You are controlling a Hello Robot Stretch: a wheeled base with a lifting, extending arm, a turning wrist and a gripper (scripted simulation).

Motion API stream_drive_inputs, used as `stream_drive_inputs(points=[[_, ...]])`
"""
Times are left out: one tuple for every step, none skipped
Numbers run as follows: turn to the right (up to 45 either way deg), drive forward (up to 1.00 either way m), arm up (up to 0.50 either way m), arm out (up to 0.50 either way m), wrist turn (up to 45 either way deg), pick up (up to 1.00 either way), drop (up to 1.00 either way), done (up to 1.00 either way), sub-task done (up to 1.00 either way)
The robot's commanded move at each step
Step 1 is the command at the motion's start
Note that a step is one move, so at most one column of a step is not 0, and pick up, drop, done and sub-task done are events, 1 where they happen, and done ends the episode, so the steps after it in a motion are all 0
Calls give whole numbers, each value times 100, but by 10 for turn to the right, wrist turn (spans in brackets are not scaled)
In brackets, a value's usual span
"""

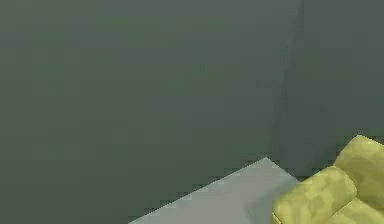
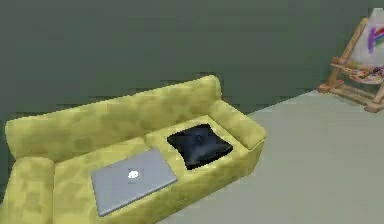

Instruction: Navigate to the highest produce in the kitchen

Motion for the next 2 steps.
stream_drive_inputs(points=[[450,0,0,0,0,0,0,0,0],[450,0,0,0,0,0,0,0,0]])
